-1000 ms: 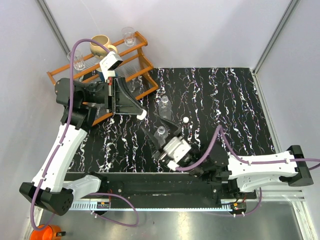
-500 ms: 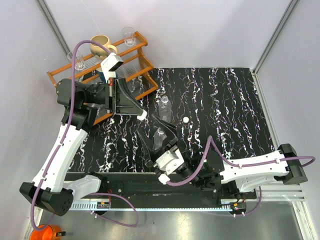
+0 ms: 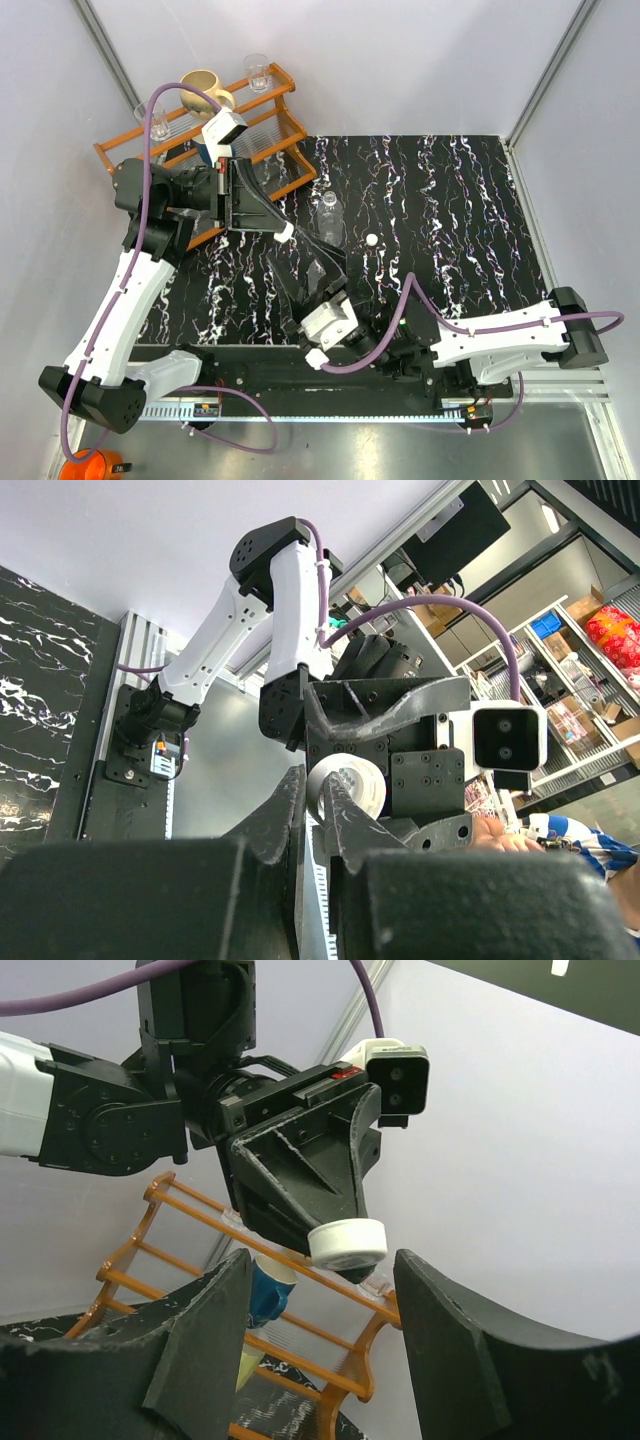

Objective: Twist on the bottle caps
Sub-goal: Pick up the bottle cap from the center of the board.

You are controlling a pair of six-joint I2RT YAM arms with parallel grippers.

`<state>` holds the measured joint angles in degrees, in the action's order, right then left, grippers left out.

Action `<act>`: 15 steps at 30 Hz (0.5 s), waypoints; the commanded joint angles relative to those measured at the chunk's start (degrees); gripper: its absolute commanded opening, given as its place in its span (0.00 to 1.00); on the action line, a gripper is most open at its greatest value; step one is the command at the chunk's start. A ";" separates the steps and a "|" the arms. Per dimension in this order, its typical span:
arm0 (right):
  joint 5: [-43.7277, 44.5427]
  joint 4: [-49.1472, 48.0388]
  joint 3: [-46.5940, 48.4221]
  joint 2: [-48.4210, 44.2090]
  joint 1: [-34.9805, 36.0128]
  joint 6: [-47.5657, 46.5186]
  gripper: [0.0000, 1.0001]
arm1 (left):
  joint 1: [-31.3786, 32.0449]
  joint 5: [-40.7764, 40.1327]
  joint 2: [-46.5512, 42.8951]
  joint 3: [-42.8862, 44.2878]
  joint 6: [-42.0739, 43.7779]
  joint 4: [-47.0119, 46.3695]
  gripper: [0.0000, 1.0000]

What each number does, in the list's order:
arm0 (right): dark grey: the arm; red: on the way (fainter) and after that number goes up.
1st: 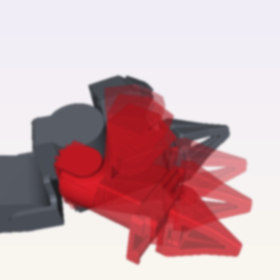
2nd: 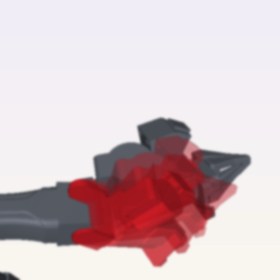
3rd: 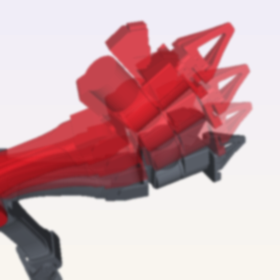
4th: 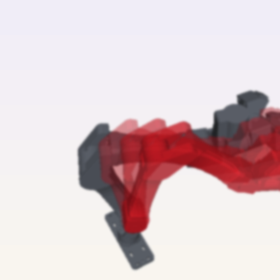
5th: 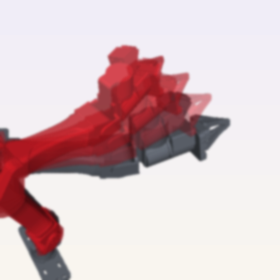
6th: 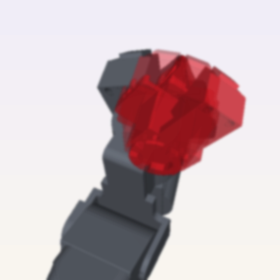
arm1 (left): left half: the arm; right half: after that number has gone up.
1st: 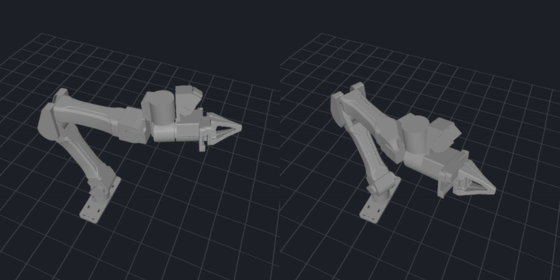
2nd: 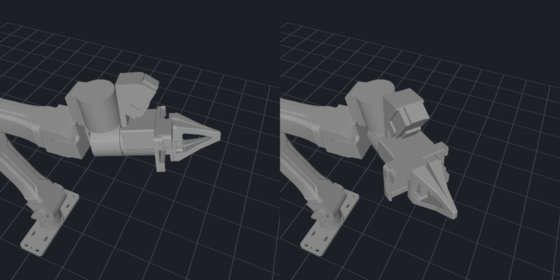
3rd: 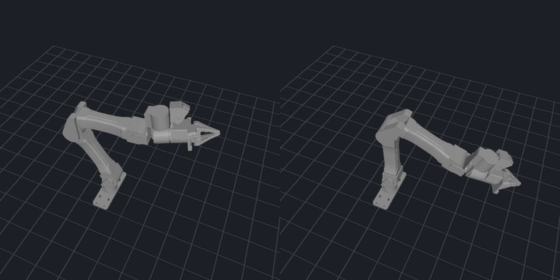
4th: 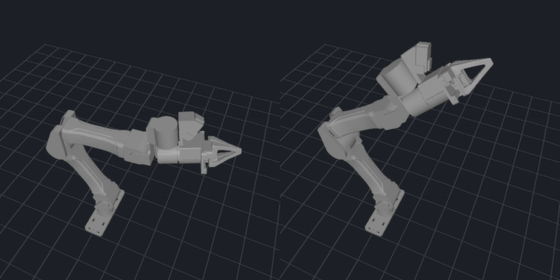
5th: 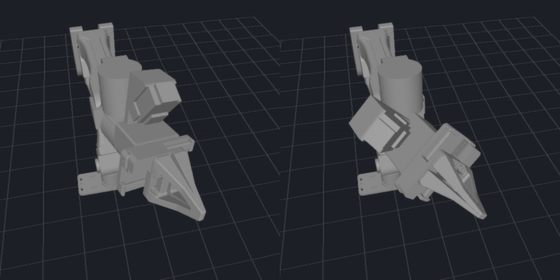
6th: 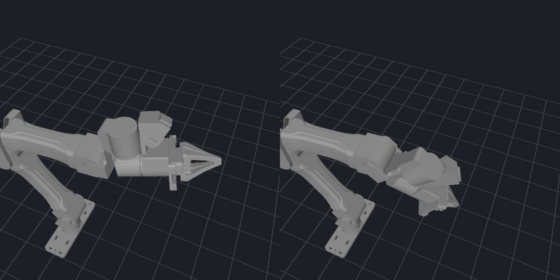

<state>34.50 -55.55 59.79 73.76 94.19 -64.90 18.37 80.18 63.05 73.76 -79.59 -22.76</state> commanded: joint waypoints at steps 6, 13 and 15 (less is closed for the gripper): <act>0.57 -4.92 4.28 1.83 0.55 -1.72 0.61 | -0.27 0.06 -2.31 0.07 -0.56 -0.97 0.00; 0.48 -4.66 4.81 1.92 0.55 -1.80 0.54 | -0.27 0.15 -3.02 -0.37 -0.57 -0.88 0.00; 0.57 -4.48 4.90 2.01 0.55 -1.80 0.52 | -0.27 0.15 -3.02 -0.63 -0.65 -0.88 0.00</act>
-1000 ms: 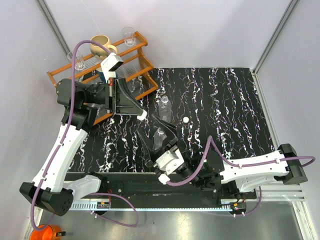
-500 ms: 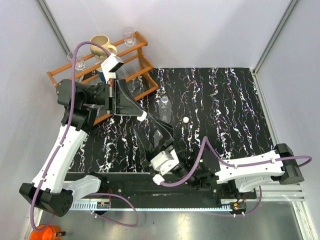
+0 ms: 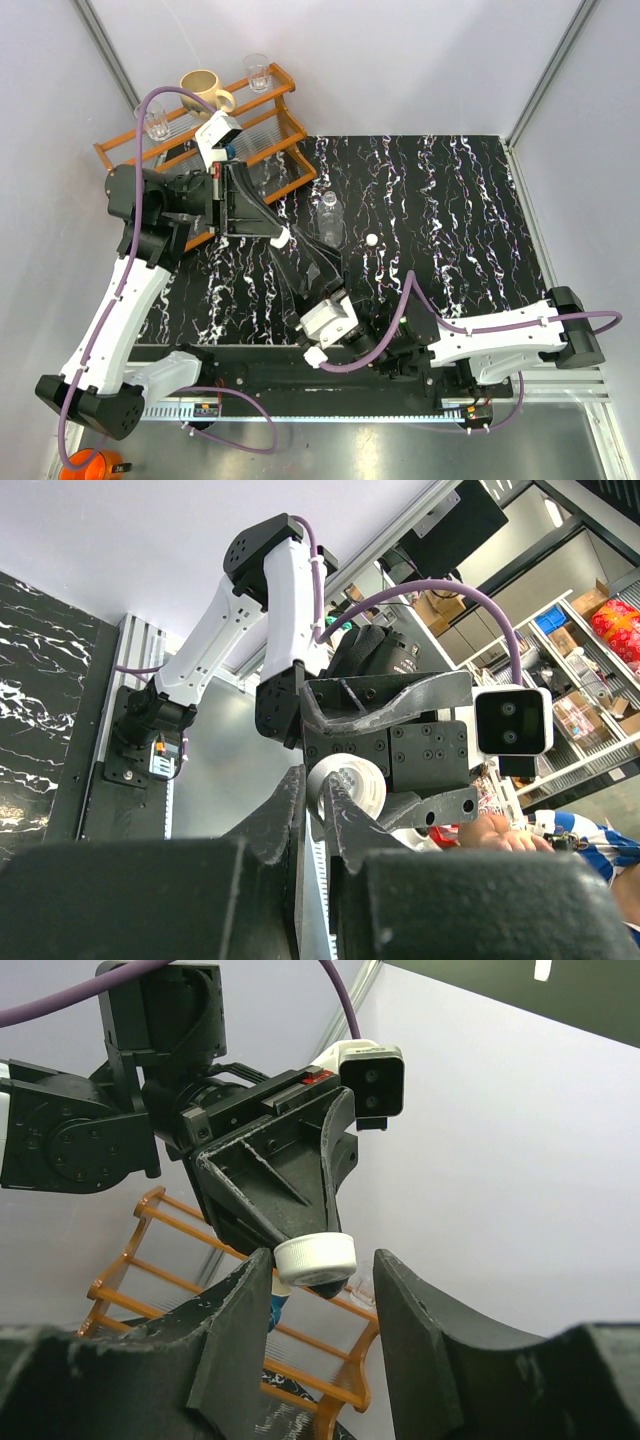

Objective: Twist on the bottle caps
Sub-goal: Pick up the bottle cap from the center of the board.

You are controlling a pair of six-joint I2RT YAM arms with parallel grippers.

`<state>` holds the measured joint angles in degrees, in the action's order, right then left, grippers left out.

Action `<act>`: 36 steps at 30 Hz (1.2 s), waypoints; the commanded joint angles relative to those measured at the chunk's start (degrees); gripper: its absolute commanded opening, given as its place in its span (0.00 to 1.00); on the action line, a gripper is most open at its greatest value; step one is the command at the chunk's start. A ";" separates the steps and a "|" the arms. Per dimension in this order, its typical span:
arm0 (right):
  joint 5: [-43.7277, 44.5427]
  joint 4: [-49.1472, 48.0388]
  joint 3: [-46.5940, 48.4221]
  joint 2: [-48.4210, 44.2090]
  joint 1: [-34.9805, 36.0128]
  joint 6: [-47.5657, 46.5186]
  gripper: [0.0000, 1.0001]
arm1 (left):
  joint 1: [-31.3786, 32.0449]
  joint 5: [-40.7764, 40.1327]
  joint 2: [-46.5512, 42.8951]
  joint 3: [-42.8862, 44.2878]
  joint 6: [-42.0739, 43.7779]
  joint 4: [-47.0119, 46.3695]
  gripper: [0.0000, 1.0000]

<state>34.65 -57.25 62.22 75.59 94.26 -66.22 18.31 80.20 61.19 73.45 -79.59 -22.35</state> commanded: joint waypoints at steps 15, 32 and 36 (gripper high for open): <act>0.94 -0.67 2.91 -0.09 0.49 1.70 0.34 | -0.11 -0.05 -1.51 -0.59 -0.39 -0.94 0.00; 14.64 34.68 4.05 -13.18 0.66 27.66 0.30 | -7.30 1.53 0.25 3.19 21.29 19.78 0.94; 20.88 50.54 5.28 -18.36 0.66 41.05 0.30 | -9.25 -8.59 2.52 10.00 64.79 51.51 0.93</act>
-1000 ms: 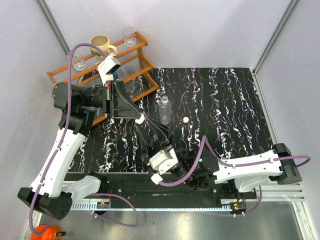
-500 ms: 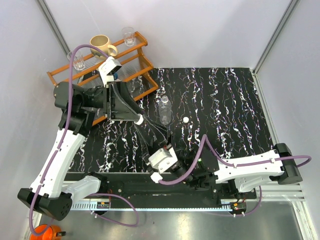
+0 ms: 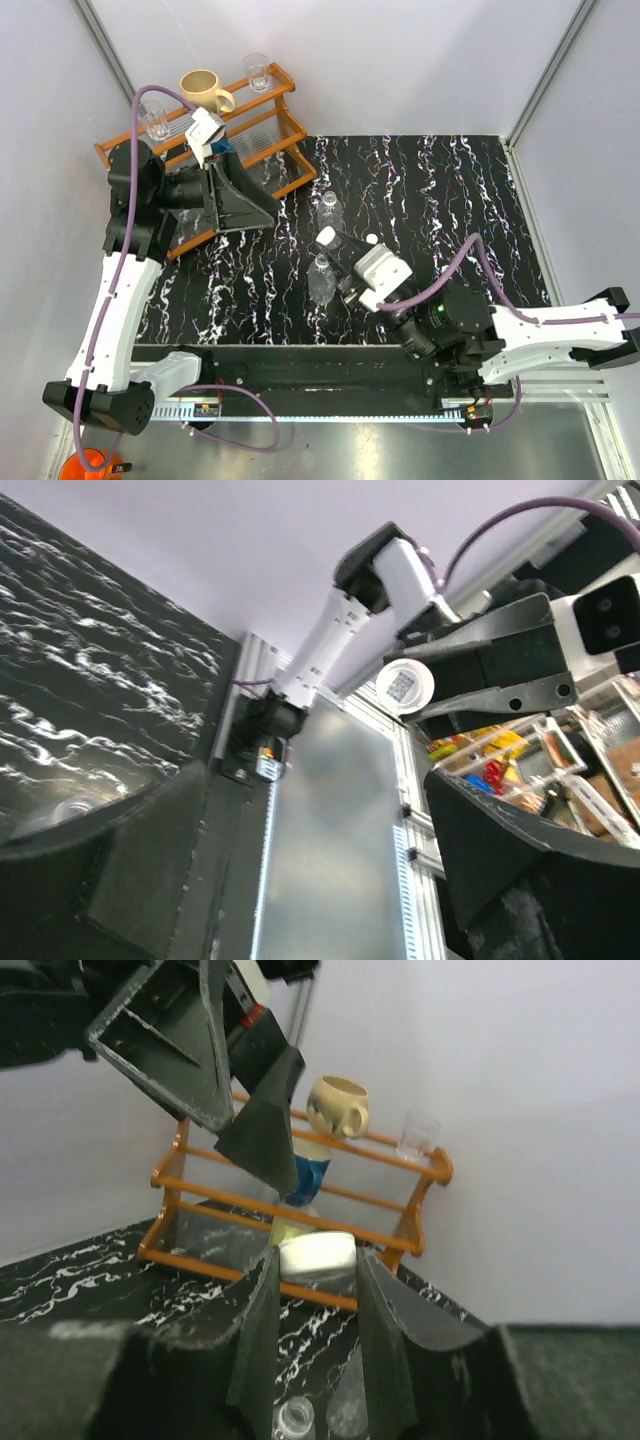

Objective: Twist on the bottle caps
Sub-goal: Pick up the bottle cap from the center of the board.

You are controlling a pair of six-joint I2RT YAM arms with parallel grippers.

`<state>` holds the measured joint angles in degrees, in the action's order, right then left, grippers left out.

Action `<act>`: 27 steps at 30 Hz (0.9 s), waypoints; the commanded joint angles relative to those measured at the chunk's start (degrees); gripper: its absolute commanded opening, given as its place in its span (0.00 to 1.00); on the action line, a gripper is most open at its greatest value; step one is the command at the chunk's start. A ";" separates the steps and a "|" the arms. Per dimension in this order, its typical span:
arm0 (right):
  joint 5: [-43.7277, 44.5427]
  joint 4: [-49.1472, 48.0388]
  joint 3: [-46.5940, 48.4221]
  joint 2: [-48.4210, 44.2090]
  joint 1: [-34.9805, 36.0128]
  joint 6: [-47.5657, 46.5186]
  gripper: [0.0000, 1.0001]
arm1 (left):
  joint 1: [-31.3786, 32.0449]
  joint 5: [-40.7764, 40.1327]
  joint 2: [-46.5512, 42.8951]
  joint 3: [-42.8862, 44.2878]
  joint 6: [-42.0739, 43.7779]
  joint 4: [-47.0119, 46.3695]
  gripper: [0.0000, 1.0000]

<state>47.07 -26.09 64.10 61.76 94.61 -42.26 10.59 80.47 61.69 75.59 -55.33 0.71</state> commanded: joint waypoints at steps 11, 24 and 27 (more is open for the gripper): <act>5.41 36.71 -0.21 -10.61 0.31 35.76 0.29 | 18.59 -48.20 -1.49 2.18 60.08 44.82 0.84; -27.44 55.69 5.33 -8.94 -29.35 58.77 0.26 | 19.99 -54.01 -5.96 -3.85 72.81 46.40 0.94; -32.01 60.36 7.09 -5.60 -34.39 61.77 0.25 | 20.44 -53.40 -7.46 -11.67 76.33 43.86 0.98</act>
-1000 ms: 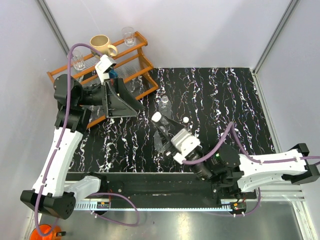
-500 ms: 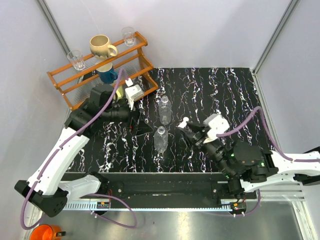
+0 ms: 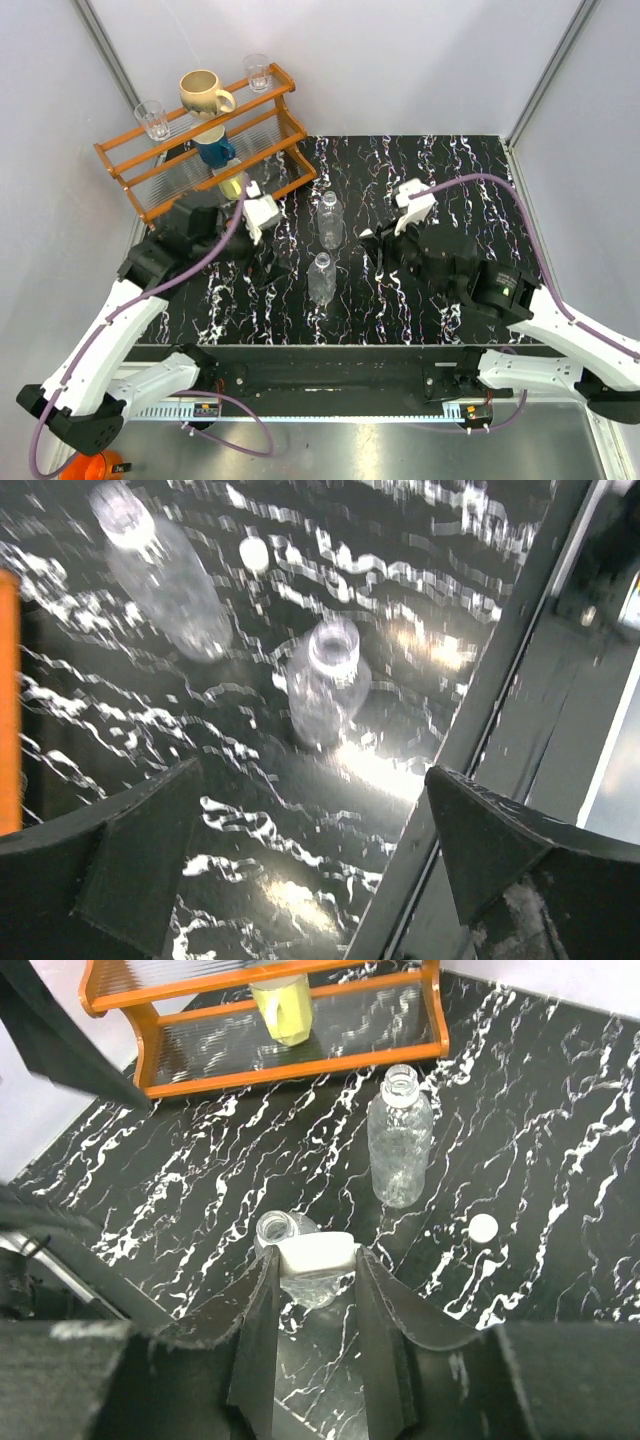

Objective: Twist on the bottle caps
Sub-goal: Pick up the bottle cap from the center of the board, then place the bottle cap at the center of the board.

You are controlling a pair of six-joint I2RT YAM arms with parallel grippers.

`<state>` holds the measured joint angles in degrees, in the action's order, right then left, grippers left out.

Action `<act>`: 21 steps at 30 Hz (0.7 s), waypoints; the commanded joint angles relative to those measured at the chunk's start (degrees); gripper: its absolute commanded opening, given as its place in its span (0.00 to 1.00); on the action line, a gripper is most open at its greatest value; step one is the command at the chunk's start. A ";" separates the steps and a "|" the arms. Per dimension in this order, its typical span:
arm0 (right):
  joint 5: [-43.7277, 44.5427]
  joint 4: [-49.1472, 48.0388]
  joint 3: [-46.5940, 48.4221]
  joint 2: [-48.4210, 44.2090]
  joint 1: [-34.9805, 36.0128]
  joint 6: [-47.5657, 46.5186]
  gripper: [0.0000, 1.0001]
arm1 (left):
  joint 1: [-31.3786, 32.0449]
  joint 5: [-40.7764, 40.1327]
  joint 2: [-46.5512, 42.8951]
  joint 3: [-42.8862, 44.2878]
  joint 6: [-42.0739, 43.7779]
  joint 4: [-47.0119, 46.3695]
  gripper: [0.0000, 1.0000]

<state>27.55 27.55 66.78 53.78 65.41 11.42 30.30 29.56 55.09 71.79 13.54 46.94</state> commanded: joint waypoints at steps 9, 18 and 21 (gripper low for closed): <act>-17.79 9.80 2.84 8.53 -13.99 11.52 0.24 | 0.72 -3.46 -0.86 -23.00 9.22 -12.30 0.99; -21.39 8.66 -1.57 1.68 -21.90 12.66 0.23 | 0.72 7.08 8.18 -24.68 7.03 -21.52 0.99; -22.45 9.10 -0.96 0.63 -22.08 13.36 0.24 | 0.72 8.40 12.23 -24.24 4.31 -26.89 0.99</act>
<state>8.45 37.39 64.25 57.21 43.81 23.49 30.89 32.42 63.44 47.20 20.25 30.74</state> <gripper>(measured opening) 0.375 0.987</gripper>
